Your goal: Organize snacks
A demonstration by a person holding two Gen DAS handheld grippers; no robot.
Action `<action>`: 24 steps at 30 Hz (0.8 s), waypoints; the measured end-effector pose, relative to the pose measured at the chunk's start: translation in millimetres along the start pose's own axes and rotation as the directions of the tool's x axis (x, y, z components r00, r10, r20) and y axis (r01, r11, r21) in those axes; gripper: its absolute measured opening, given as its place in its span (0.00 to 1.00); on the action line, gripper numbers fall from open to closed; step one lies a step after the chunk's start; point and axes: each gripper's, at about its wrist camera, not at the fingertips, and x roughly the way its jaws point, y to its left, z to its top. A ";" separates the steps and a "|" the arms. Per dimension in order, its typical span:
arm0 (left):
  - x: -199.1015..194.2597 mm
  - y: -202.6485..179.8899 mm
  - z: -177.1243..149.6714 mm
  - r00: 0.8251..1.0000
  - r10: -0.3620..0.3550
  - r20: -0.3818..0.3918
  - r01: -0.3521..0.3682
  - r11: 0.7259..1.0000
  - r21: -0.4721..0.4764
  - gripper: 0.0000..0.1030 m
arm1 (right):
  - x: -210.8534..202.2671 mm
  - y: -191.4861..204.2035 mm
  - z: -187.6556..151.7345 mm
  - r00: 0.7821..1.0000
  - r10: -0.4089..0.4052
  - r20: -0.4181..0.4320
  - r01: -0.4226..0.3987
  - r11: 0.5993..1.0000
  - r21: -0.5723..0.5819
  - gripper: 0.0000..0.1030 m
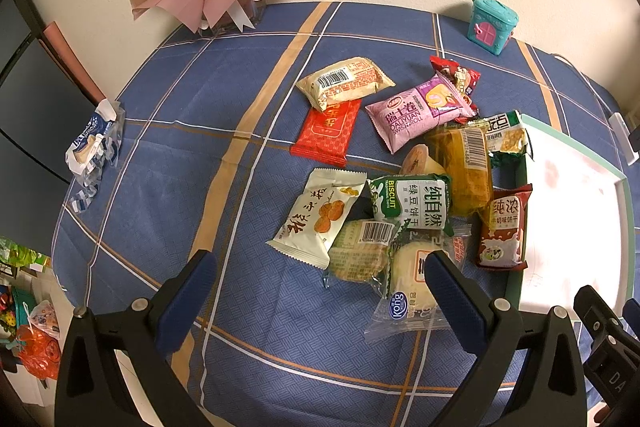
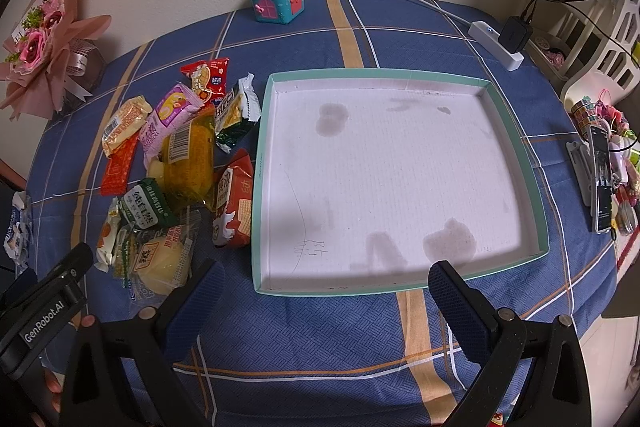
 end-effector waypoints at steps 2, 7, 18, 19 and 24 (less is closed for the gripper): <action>0.3 0.0 -0.7 1.000 0.000 0.000 0.000 1.000 0.000 1.00 | 0.2 0.0 0.2 1.000 0.000 0.000 0.000 1.000 0.000 1.00; 0.3 0.0 -0.4 1.000 0.000 0.000 0.000 1.000 0.000 1.00 | 0.4 0.0 0.1 1.000 0.000 0.000 0.000 1.000 0.000 1.00; 4.9 8.8 -0.7 1.000 0.009 -0.003 -0.009 0.999 -0.037 1.00 | 2.0 4.7 -2.8 1.000 0.009 -0.002 -0.009 1.000 -0.014 1.00; 6.1 12.2 0.1 1.000 0.010 -0.005 -0.010 0.999 -0.049 1.00 | 2.2 7.6 -3.4 1.000 0.014 -0.003 -0.014 1.000 -0.022 1.00; 19.4 30.9 1.1 0.999 -0.006 -0.048 0.000 0.994 -0.108 1.00 | 9.9 32.5 -9.7 0.998 0.055 -0.035 -0.058 0.994 -0.092 1.00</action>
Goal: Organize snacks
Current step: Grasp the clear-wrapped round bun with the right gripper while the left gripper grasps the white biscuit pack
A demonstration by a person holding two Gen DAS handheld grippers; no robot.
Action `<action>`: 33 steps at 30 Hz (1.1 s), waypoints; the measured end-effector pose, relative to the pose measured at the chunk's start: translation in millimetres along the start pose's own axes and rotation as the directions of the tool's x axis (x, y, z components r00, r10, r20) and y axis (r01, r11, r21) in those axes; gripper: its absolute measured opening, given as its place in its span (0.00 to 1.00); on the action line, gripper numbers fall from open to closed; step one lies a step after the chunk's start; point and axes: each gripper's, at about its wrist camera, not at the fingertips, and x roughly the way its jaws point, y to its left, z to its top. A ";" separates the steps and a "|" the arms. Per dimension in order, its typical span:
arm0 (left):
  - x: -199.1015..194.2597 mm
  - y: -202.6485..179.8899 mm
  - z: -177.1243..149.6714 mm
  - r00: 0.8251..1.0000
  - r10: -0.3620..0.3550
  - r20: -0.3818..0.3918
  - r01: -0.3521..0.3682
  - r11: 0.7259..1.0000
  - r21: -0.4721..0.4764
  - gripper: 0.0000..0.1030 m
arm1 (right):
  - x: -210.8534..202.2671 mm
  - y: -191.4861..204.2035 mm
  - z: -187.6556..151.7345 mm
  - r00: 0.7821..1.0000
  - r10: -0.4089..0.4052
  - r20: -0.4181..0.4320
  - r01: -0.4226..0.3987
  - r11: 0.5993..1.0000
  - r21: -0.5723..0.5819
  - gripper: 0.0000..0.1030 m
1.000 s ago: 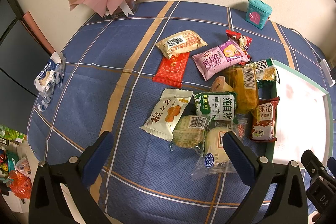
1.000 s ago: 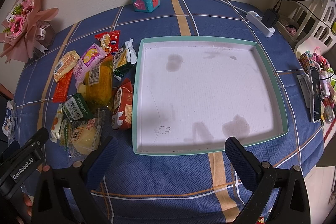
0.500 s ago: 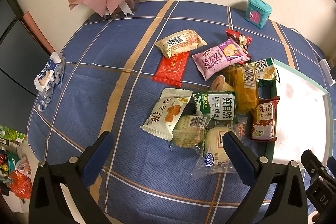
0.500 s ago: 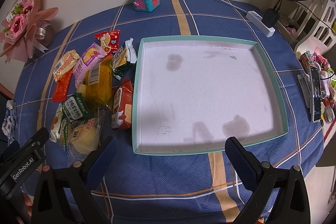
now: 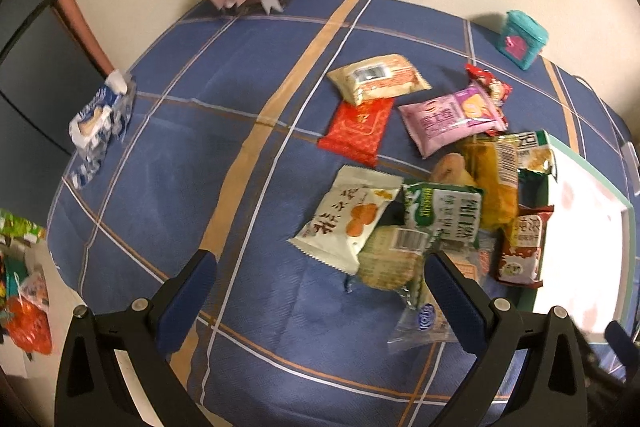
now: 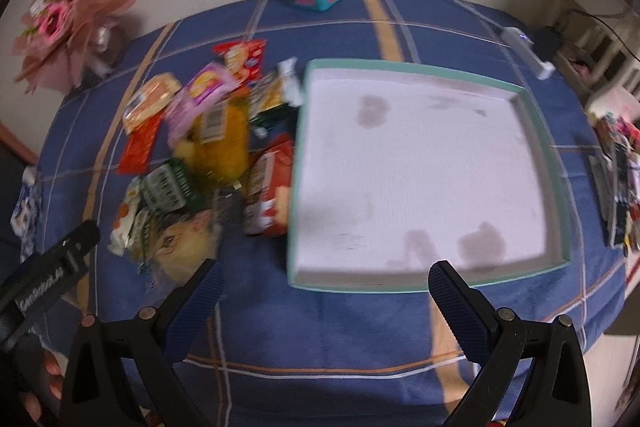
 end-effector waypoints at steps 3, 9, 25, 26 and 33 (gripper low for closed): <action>6.7 7.8 3.0 1.000 -0.008 -0.027 0.007 1.000 -0.028 1.00 | 6.7 20.0 -0.7 0.999 0.028 -0.023 -0.029 0.998 -0.048 1.00; 22.4 17.5 13.0 0.997 -0.036 -0.070 0.031 0.997 -0.067 1.00 | 19.1 52.6 -0.3 0.994 0.090 -0.066 -0.096 0.989 -0.109 1.00; 79.6 10.3 35.9 0.980 -0.119 -0.158 0.111 0.992 -0.061 0.85 | 67.0 94.7 4.4 0.981 0.090 -0.174 -0.118 0.981 -0.157 1.00; 83.1 10.1 36.1 0.979 -0.124 -0.163 0.115 0.991 -0.063 0.84 | 68.8 95.6 4.8 0.980 0.089 -0.176 -0.118 0.980 -0.159 1.00; 100.4 3.4 40.4 0.974 -0.132 -0.187 0.123 0.991 -0.057 0.68 | 88.2 111.8 1.6 0.974 0.099 -0.205 -0.138 0.973 -0.184 0.94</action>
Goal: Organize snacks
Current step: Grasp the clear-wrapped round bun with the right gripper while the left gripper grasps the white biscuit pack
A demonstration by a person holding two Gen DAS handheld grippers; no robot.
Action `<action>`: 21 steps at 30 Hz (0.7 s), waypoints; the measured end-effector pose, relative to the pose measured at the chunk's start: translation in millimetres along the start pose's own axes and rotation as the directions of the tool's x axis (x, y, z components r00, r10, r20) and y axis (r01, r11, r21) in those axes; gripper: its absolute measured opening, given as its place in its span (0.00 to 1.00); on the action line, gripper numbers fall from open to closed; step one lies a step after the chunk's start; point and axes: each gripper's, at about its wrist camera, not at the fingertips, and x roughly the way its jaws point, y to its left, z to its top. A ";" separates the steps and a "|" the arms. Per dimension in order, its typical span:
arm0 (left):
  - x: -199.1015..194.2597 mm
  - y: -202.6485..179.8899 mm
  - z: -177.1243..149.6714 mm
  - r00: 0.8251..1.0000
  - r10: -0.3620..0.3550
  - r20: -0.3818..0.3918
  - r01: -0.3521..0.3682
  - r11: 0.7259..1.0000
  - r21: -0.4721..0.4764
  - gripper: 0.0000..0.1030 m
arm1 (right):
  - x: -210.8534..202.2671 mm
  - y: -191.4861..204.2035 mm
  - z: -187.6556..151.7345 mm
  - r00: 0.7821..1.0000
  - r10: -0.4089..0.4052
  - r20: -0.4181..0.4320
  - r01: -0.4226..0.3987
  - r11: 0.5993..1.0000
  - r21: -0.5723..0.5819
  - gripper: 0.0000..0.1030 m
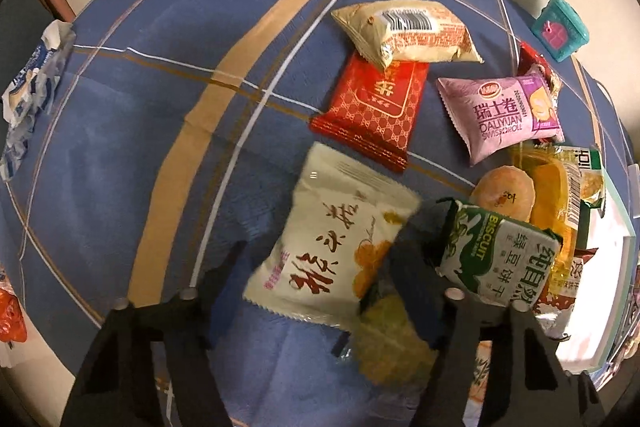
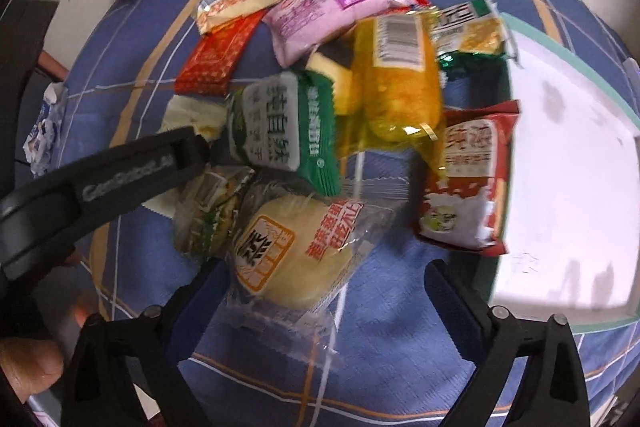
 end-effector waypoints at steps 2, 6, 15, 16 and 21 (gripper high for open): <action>2.4 -0.1 0.8 1.000 -0.003 0.000 0.003 1.000 -0.001 0.67 | 7.5 2.8 0.6 1.000 0.001 -0.011 -0.001 1.000 -0.003 0.90; 7.7 3.8 6.2 1.000 -0.010 0.003 0.010 1.000 -0.006 0.65 | 22.6 2.0 2.9 1.000 0.016 -0.024 -0.015 1.000 0.008 0.84; 8.9 17.7 -1.0 1.000 -0.013 0.010 0.013 1.000 -0.023 0.57 | 27.6 -13.1 9.7 0.998 0.066 -0.015 -0.065 0.997 0.027 0.54; 8.3 18.5 -1.3 1.000 -0.014 0.010 0.014 1.000 -0.024 0.57 | 28.1 -14.8 10.0 0.998 0.069 -0.016 -0.068 0.997 0.031 0.54; -5.4 23.7 -1.7 0.999 -0.019 0.033 0.021 0.999 -0.038 0.55 | 20.3 -24.5 9.7 0.997 0.075 -0.015 -0.074 0.996 0.048 0.51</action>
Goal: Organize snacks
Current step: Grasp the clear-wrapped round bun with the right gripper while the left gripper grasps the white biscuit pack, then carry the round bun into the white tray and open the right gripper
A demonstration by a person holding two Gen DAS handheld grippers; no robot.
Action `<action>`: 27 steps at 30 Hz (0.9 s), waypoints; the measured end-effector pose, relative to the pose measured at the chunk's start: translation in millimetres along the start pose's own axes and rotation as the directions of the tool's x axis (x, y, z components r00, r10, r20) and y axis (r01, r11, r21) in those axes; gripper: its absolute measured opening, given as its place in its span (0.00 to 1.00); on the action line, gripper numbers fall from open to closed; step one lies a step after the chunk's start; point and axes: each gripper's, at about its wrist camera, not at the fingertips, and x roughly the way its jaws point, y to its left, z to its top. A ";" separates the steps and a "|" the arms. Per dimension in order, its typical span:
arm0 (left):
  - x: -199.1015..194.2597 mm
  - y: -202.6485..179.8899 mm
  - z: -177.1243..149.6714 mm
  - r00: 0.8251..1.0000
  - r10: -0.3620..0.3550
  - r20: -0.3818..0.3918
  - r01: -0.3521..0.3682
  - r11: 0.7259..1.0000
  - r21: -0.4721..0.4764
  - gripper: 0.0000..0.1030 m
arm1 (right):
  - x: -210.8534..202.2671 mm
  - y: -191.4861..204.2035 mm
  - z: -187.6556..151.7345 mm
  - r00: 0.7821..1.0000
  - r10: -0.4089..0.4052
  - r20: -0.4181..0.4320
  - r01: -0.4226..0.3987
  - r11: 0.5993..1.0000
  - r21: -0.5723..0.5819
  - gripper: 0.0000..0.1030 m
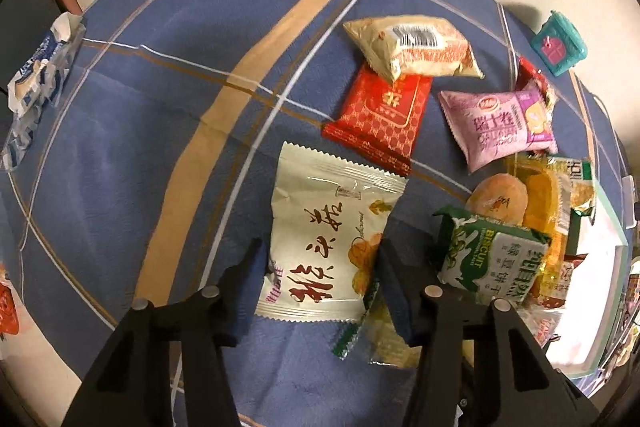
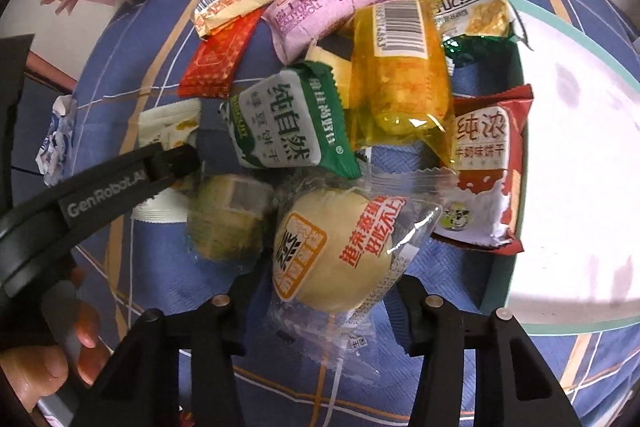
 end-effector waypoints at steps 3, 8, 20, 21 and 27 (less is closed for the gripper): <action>-7.9 2.1 1.8 1.000 -0.004 0.015 0.004 1.000 -0.012 0.55 | -2.1 -5.8 2.9 1.000 0.013 -0.001 -0.013 1.000 0.004 0.51; -27.6 5.3 0.6 0.998 -0.004 0.059 0.006 1.000 -0.027 0.55 | -17.6 -6.1 -4.0 0.999 0.032 0.022 -0.032 0.999 -0.001 0.50; -68.8 -15.6 -6.8 0.988 -0.042 0.148 0.043 0.999 0.000 0.55 | -73.4 -34.0 -4.7 0.991 0.049 0.124 -0.053 0.998 0.027 0.50; -70.6 -20.0 -7.1 0.987 -0.051 0.150 0.051 0.999 0.008 0.55 | -77.1 -42.5 -2.8 0.990 0.046 0.132 -0.052 0.998 0.043 0.50; -84.8 -55.4 -15.2 0.982 -0.084 0.168 0.071 0.994 0.084 0.55 | -114.9 -78.2 0.4 0.979 -0.003 0.202 -0.029 0.987 0.157 0.50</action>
